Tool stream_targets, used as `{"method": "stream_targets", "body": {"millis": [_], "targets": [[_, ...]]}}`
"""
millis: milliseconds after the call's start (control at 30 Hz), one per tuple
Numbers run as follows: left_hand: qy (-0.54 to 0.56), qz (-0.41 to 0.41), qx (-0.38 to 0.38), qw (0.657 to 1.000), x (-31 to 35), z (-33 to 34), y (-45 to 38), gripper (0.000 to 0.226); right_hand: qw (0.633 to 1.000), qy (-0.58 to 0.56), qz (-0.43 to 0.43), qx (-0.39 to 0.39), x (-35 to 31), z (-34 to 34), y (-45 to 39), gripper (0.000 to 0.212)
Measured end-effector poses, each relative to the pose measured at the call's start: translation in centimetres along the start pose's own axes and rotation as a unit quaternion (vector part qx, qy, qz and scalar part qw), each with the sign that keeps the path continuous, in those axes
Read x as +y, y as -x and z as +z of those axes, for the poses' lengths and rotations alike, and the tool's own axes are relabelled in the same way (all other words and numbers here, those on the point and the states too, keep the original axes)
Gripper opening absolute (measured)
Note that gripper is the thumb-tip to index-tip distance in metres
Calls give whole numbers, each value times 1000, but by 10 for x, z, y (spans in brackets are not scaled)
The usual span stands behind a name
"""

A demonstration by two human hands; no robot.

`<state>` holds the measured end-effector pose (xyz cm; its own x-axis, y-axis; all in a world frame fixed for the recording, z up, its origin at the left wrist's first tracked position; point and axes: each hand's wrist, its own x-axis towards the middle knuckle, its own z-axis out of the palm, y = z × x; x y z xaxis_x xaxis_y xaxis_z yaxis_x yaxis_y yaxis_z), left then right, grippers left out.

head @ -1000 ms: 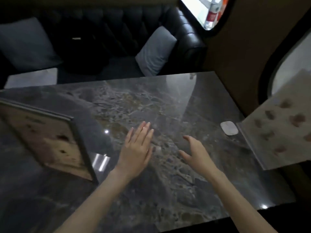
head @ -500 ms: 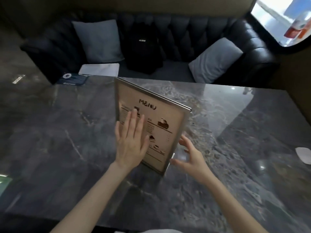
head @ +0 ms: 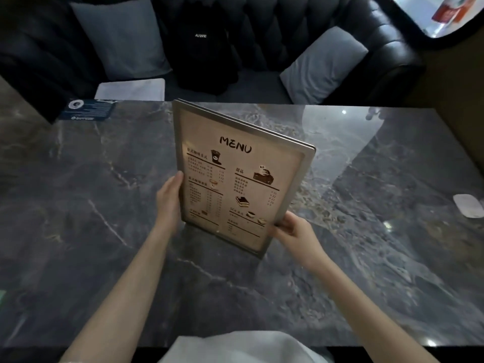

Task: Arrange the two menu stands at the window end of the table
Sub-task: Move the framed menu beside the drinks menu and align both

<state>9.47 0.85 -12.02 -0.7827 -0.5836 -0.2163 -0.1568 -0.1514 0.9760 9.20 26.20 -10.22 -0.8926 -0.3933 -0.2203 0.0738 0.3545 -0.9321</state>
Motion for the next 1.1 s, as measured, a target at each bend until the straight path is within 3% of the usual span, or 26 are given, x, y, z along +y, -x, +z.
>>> {"method": "stream_targets", "body": {"millis": [167,367,533,1100], "targets": [[58,-58,-67,994,-1,-8,-9,24,1000,-7,4,4,0,-3,-2,26],[128,-108,-63,984,2,-4,-15,19,999,-35,9,34,0,-6,-7,25],[130,-98,-86,983,16,21,-19,20,995,-93,16,37,-3,-25,-10,29],[106,-86,-236,962,72,249,-3,23,986,-94,-15,139,-10,-231,6,31]]}}
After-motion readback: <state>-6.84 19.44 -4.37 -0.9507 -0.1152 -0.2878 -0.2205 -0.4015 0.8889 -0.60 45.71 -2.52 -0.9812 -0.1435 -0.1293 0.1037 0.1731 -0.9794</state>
